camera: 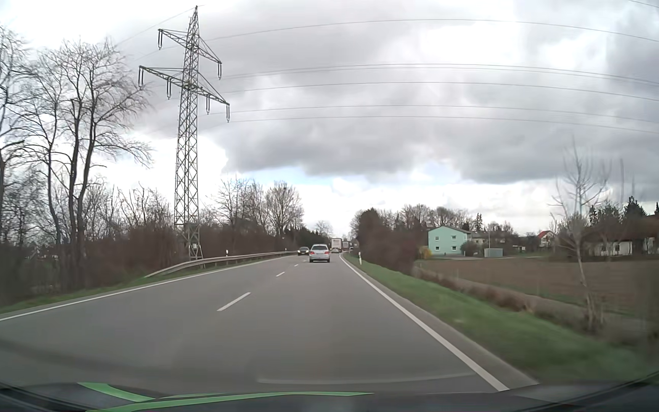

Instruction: Follow the waypoints while adhering to traffic rules and regulations

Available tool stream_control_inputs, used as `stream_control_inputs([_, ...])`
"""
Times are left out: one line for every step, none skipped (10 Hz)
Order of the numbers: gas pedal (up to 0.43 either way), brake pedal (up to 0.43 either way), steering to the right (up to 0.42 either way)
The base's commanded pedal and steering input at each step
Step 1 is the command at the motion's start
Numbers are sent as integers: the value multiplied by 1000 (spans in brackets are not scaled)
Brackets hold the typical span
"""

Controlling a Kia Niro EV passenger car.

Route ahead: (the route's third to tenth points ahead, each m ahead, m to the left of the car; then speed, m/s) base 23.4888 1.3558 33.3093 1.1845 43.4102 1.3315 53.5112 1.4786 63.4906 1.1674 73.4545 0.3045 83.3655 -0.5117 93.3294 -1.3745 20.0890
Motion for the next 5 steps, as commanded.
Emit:
stream_control_inputs([209, 0, 2])
stream_control_inputs([209, 0, 1])
stream_control_inputs([209, 0, 1])
stream_control_inputs([209, 0, 0])
stream_control_inputs([197, 0, 0])
